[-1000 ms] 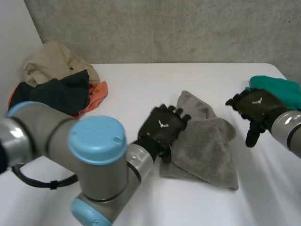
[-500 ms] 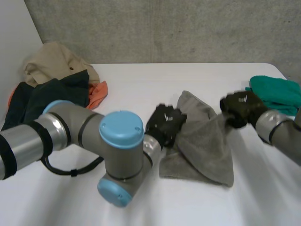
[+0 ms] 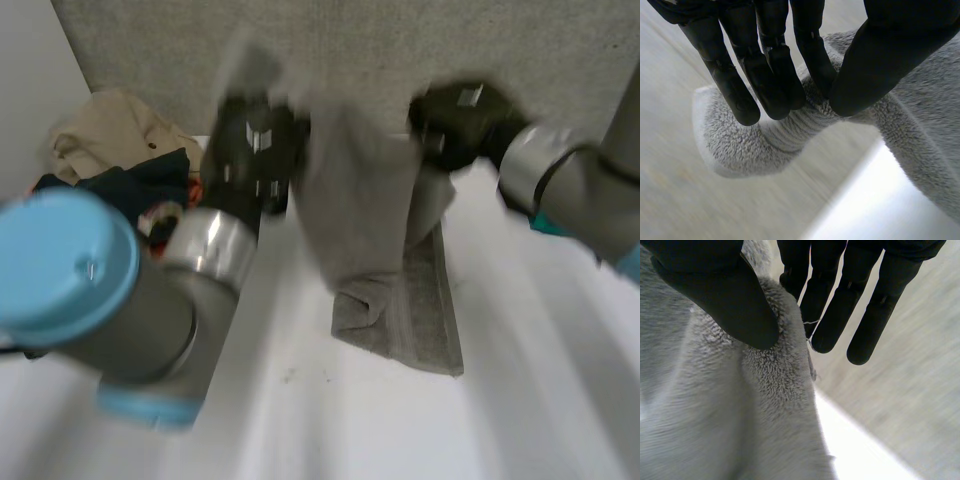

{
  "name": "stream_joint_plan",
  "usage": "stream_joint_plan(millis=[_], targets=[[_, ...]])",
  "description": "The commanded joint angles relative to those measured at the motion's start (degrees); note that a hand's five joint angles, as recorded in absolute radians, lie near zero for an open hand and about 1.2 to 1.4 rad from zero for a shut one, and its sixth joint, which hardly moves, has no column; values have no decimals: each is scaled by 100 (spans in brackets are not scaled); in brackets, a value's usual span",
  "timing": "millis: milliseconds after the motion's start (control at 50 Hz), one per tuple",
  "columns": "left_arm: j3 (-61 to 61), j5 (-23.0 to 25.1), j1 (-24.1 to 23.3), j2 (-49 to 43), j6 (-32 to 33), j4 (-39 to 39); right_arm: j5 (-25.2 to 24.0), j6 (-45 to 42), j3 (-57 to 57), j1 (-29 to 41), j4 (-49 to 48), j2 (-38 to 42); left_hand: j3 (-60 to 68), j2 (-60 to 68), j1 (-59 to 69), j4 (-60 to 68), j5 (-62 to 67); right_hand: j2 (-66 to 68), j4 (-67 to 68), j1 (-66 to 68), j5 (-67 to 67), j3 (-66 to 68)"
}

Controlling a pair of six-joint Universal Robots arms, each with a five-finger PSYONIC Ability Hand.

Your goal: Fold the laundry.

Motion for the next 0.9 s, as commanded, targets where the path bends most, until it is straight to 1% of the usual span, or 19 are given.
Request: stream_joint_plan(millis=[20, 120, 140, 160, 180, 200, 220, 240, 260, 340, 380, 460, 540, 580, 640, 760, 820, 880, 900], targets=[[-1608, -25, -263, 512, -34, -843, -51, -802, 1296, 388, 591, 2, 1158, 1144, 1501, 1127, 1428, 1220, 1118, 1624, 1346, 1156], [-1724, -60, -342, 758, -52, -1888, -112, -890, 1859, 476, 116, -7, 1158, 1144, 1501, 1127, 1428, 1220, 1118, 1624, 1346, 1156], [-1697, -60, -325, 811, -61, -2038, -112, -891, 1903, 494, 90, -7, 561, 547, 904, 530, 831, 1220, 1118, 1624, 1346, 1156], [-1636, -60, -307, 951, -61, -2301, -112, -891, 1973, 511, 55, -7, -877, -892, -534, -908, -607, 1220, 1118, 1624, 1346, 1156], [-1601, -60, -307, 1004, -61, -2390, -112, -891, 1991, 512, 54, -7, -1624, -1639, -1281, -1655, -1355, 1220, 1118, 1624, 1346, 1156], [-1513, -42, -281, 1188, -61, -2617, -104, -891, 2044, 520, 46, -16, -3397, -3411, -3054, -3428, -3127, 1220, 1118, 1624, 1346, 1156], [-1417, -34, -255, 1285, -61, -2680, -104, -891, 2070, 520, 45, -16, -4264, -4278, -3921, -4295, -3994, 1220, 1118, 1624, 1346, 1156], [-1416, -33, -254, 1295, -61, -2681, -104, -891, 2097, 529, 45, -16, -4290, -4304, -3946, -4320, -4020, 1220, 1118, 1624, 1346, 1156], [-1303, -33, -185, 1399, -69, -2681, -112, -891, 2184, 529, 37, -33, -4889, -4903, -4546, -4920, -4619, 1220, 1118, 1624, 1346, 1156], [-1003, 10, 158, 1471, -157, -2611, -130, -899, 2386, 608, 19, -173, -5097, -5111, -4754, -5128, -4827, 1220, 1118, 1624, 1346, 1156], [-898, 63, 273, 1462, -306, -2558, -139, -899, 2466, 635, -33, -261, -5097, -5111, -4754, -5128, -4827, 1220, 1118, 1624, 1346, 1156], [-564, 536, 475, 1234, -868, -2462, -147, -899, 2738, 643, -323, -604, -5081, -5095, -4737, -5111, -4811, 1220, 1118, 1624, 1346, 1156], [-134, 1545, 974, 375, -1579, -2549, -253, -899, 2931, 670, -561, -1060, -5064, -5078, -4720, -5094, -4794, 1220, 1118, 1624, 1346, 1156], [7, 1881, 1099, 84, -1774, -2610, -279, -899, 2958, 687, -570, -1202, -5047, -5061, -4703, -5077, -4777, 1220, 1118, 1624, 1346, 1156], [218, 2286, 1169, -453, -1871, -2865, -288, -899, 2985, 714, -570, -1378, -5080, -5095, -4737, -5111, -4810, 1220, 1118, 1624, 1346, 1156], [553, 2603, 1178, -1253, -1871, -3445, -288, -899, 2985, 723, -570, -1475, -4745, -4760, -4402, -4776, -4476, 1220, 1118, 1624, 1346, 1156], [632, 2656, 1178, -1491, -1889, -3578, -271, -908, 2985, 723, -579, -1466, -3217, -3232, -2874, -3248, -2948, 1220, 1118, 1624, 1346, 1156], [667, 2621, 1187, -1500, -1941, -3569, -288, -908, 2985, 705, -579, -1448, -227, -241, 117, -257, 43, 1220, 1118, 1624, 1346, 1156], [693, 2586, 1178, -1491, -1950, -3534, -288, -908, 2985, 696, -570, -1440, 1144, 1130, 1488, 1114, 1414, 1220, 1118, 1624, 1346, 1156]])
